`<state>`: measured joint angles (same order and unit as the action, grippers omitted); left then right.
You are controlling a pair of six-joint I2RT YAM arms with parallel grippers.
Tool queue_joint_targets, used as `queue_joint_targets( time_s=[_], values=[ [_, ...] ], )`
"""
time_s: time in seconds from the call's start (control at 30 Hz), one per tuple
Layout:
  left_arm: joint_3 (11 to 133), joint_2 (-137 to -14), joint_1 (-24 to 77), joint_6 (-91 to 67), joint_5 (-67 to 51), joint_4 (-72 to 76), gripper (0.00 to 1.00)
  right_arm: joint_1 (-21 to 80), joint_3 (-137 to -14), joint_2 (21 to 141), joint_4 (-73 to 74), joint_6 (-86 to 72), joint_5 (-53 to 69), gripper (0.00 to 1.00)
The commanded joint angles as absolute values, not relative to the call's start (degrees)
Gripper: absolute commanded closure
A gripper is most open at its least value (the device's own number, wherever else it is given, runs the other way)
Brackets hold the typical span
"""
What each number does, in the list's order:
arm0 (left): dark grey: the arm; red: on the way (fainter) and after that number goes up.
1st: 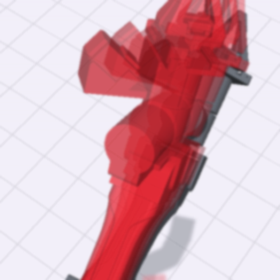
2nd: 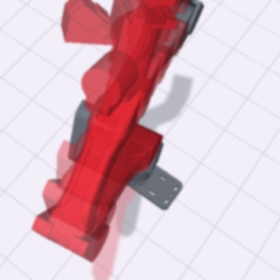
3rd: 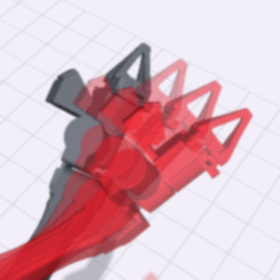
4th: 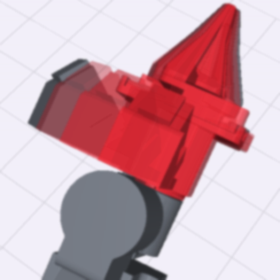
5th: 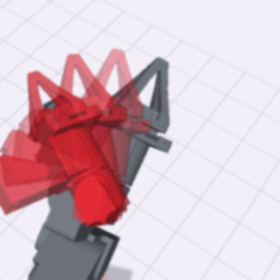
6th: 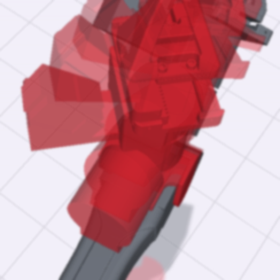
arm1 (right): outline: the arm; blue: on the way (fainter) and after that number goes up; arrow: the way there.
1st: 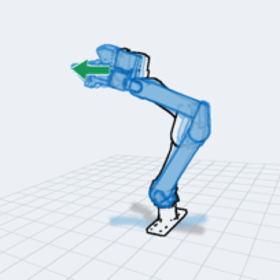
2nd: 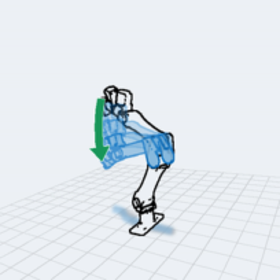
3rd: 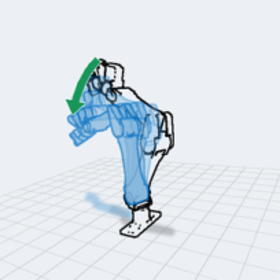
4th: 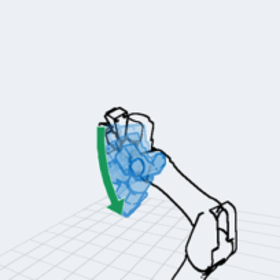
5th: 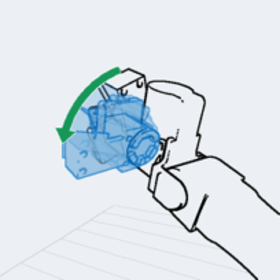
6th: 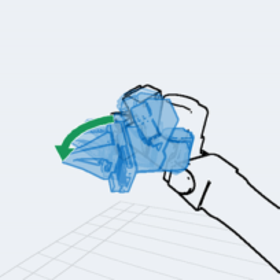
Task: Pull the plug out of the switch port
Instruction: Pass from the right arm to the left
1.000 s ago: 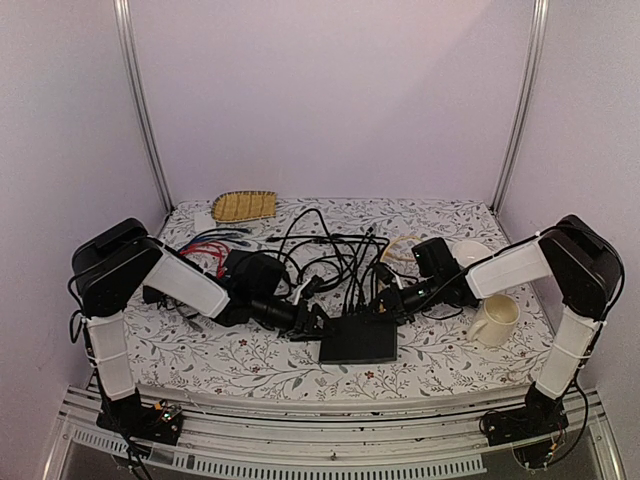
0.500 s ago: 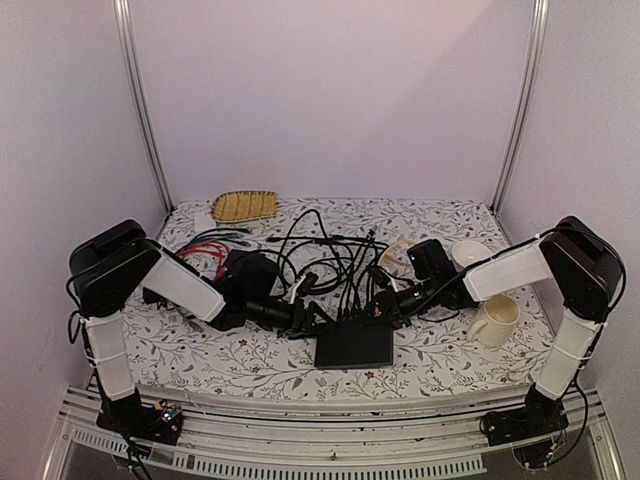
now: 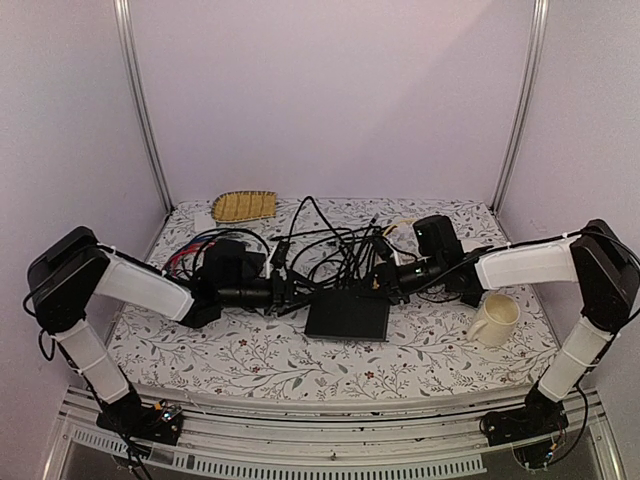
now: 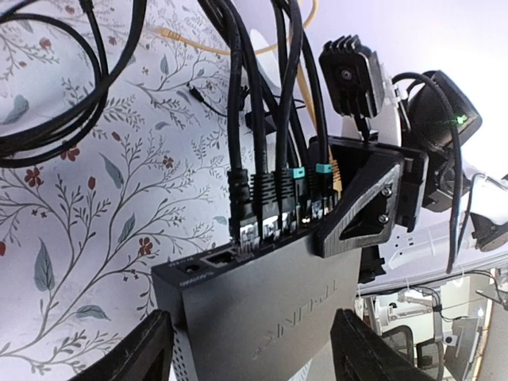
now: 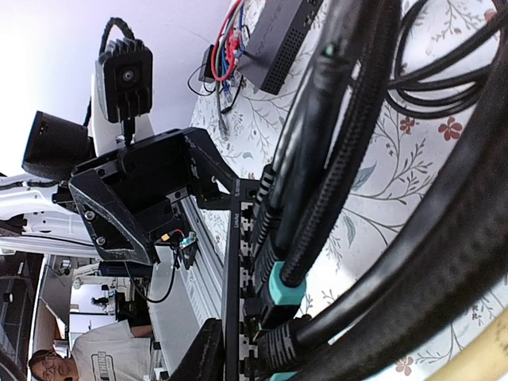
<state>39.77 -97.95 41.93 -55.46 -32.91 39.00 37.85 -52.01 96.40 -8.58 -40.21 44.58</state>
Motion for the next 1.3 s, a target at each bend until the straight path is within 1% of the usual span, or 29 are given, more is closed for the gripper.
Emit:
queue_joint_targets(
  time_s=[0.0, 0.27, 0.67, 1.0, 1.27],
  values=[
    [36.73, -93.04, 40.92, -59.56, -28.18, 43.36, 0.29, 38.06, -56.24, 91.01, -13.72, -41.41, 42.59, 0.98],
    [31.27, -88.95, 40.55, -67.04, -21.12, 49.98, 0.28, 37.99, -57.51, 88.49, -17.67, -43.67, 39.29, 0.98],
    [26.01, -89.75, 43.67, -73.12, -13.85, 65.0, 0.27, 38.03, -58.08, 88.45, -26.31, -48.97, 34.96, 0.98],
    [25.82, -95.33, 45.07, -75.65, -14.7, 80.01, 0.27, 38.03, -60.91, 92.09, -31.42, -51.29, 34.31, 0.98],
    [25.94, -95.53, 45.16, -75.2, -14.12, 80.27, 0.28, 38.03, -62.41, 94.75, -36.17, -54.05, 35.34, 0.98]
  ],
)
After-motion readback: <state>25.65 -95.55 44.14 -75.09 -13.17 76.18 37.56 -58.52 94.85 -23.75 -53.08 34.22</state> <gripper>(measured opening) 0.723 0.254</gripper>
